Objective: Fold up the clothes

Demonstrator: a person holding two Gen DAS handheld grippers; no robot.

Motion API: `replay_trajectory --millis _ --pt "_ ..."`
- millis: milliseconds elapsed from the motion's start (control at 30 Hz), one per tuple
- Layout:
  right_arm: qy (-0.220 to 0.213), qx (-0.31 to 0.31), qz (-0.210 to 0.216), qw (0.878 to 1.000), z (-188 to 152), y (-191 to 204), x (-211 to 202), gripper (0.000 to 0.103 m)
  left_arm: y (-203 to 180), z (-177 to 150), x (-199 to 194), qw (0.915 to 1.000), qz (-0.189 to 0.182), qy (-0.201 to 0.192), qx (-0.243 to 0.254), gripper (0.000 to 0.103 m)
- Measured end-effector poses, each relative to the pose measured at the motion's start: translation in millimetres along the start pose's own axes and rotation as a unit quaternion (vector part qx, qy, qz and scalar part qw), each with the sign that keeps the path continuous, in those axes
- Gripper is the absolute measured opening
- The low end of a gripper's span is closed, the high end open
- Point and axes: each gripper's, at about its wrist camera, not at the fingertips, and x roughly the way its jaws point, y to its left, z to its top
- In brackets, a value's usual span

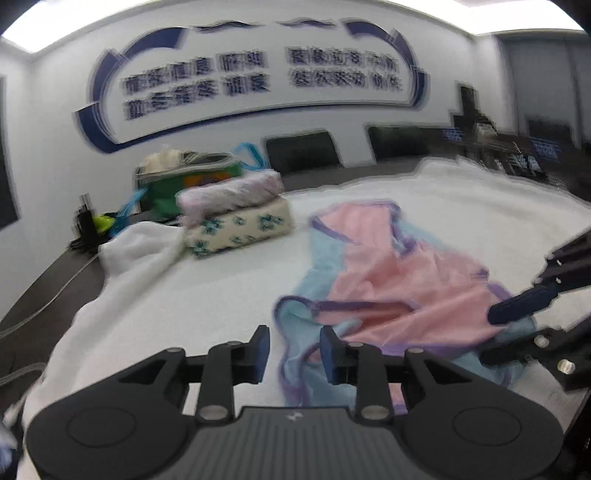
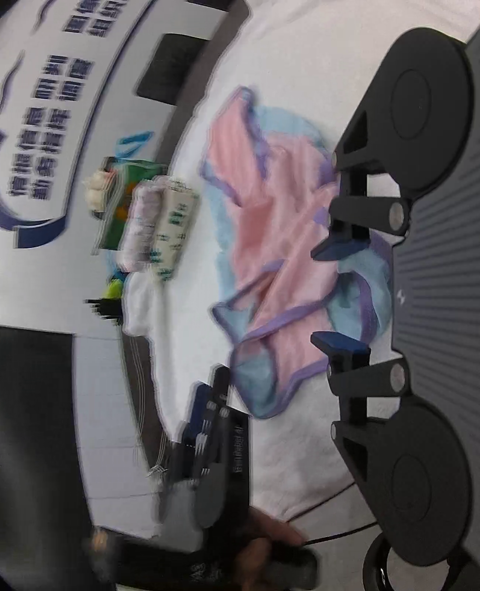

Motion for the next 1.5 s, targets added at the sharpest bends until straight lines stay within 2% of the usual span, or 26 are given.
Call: replay_trajectory --millis 33,100,133,167,200,233,300,367,400,533,600,633,700,733,800,967,1100,1133,1233,1333,1400,1500 --pt "0.01 -0.002 -0.022 1.0 -3 0 8 0.028 -2 0 8 0.9998 -0.008 0.015 0.007 0.028" --pt "0.023 -0.007 -0.062 0.998 -11 -1 19 0.023 -2 -3 17 0.9993 -0.016 0.032 0.003 0.016" --pt "0.02 0.004 -0.053 0.998 -14 -6 19 0.018 -2 -5 19 0.9991 -0.021 0.037 -0.001 0.002" --pt "0.016 0.019 -0.036 0.999 -17 -12 17 0.012 -2 -6 18 0.9989 -0.027 0.036 -0.007 0.002" --pt "0.013 0.034 -0.022 0.999 -19 -18 14 0.011 -1 -6 13 0.9991 -0.027 0.031 -0.014 0.002" --pt "0.008 0.049 0.004 0.999 -19 -25 8 0.009 -1 -6 8 0.9991 -0.027 0.025 -0.02 0.001" --pt "-0.012 0.093 0.093 0.991 -17 -43 -10 0.007 1 -4 -6 0.9983 -0.034 0.013 -0.045 0.001" --pt "-0.058 0.135 0.168 0.975 -11 -66 -41 0.006 5 3 -26 0.9943 -0.05 -0.007 -0.094 0.001" --pt "-0.082 0.153 0.187 0.967 -7 -78 -58 0.006 3 8 -35 0.9923 -0.047 -0.023 -0.112 0.001" --pt "-0.124 0.185 0.142 0.964 -4 -123 -86 0.007 -14 22 -34 0.9883 -0.047 -0.058 -0.133 0.001" --pt "-0.102 0.192 0.113 0.97 -6 -133 -76 0.009 -23 22 -16 0.992 -0.026 -0.045 -0.115 0.001" --pt "-0.089 0.196 0.1 0.971 -7 -134 -69 0.016 -23 18 -11 0.9929 -0.023 -0.033 -0.112 0.001" --pt "-0.06 0.181 0.038 0.981 -10 -126 -59 0.045 -21 11 0 0.9938 -0.017 -0.012 -0.109 0.001" --pt "-0.052 0.165 -0.003 0.985 -12 -118 -57 0.051 -17 8 0 0.9924 -0.023 -0.008 -0.121 0.001" --pt "-0.06 0.133 -0.042 0.988 -13 -104 -60 0.051 -13 4 -1 0.9915 -0.021 -0.009 -0.128 0.001" --pt "-0.088 0.063 -0.031 0.994 -4 -51 -63 0.051 -17 1 -6 0.9929 -0.006 -0.025 -0.116 0.001" --pt "-0.043 -0.036 -0.079 0.995 -6 1 -30 0.049 -24 4 -12 0.9946 0.027 -0.034 -0.094 0.001" --pt "-0.029 -0.052 -0.089 0.994 -10 8 -23 0.044 -25 3 -14 0.9951 0.034 -0.035 -0.086 0.001" --pt "0.006 -0.052 -0.107 0.993 -20 6 -9 0.034 -27 0 -16 0.9963 0.044 -0.036 -0.065 0.002" --pt "0.019 -0.045 -0.139 0.989 -25 5 -3 0.027 -32 -3 -20 0.9965 0.051 -0.043 -0.05 0.002" --pt "0.018 -0.066 -0.157 0.985 -25 12 -2 0.027 -36 -8 -25 0.9958 0.061 -0.055 -0.042 0.002" --pt "0.023 -0.079 -0.17 0.982 -24 12 3 0.027 -38 -15 -27 0.9963 0.061 -0.047 -0.039 0.002"
